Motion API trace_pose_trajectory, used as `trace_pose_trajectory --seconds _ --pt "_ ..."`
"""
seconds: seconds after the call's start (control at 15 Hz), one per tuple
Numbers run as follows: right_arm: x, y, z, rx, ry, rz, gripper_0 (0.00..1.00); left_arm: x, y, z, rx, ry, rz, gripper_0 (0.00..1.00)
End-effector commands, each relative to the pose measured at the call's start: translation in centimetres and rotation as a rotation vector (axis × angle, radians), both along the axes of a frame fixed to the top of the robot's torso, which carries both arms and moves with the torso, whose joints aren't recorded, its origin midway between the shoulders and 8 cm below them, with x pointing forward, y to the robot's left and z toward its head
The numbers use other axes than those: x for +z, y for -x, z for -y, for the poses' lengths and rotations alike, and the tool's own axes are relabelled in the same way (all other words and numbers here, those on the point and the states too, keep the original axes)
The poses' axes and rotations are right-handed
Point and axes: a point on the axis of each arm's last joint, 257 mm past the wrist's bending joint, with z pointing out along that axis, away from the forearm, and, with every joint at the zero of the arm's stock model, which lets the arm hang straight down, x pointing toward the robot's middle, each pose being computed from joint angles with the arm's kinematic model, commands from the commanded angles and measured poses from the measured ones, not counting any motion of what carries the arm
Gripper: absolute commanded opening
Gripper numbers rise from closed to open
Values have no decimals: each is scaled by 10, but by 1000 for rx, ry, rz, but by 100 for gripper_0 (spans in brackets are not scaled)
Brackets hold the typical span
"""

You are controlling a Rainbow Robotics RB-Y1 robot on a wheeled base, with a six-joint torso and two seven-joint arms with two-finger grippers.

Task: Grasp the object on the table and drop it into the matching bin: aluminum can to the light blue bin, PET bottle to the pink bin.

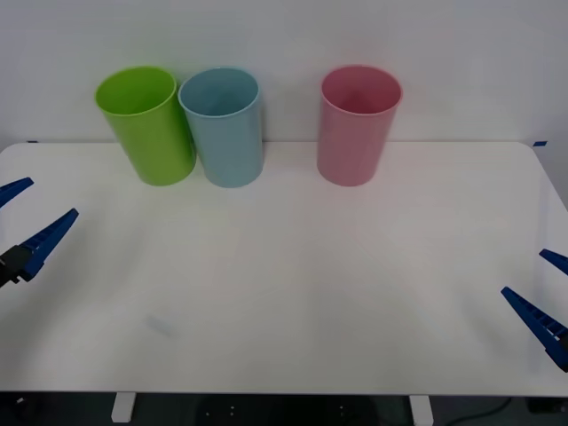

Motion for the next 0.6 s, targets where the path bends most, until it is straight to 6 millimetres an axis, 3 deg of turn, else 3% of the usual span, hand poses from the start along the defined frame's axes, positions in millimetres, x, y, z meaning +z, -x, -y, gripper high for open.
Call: trace_pose_trajectory --seconds 0.07,0.6 --pt "0 0 0 0 0 0 100 -12 11 -8 9 -77 -2 100" --pt "0 0 0 0 0 0 100 -35 31 -24 22 -128 -67 100"
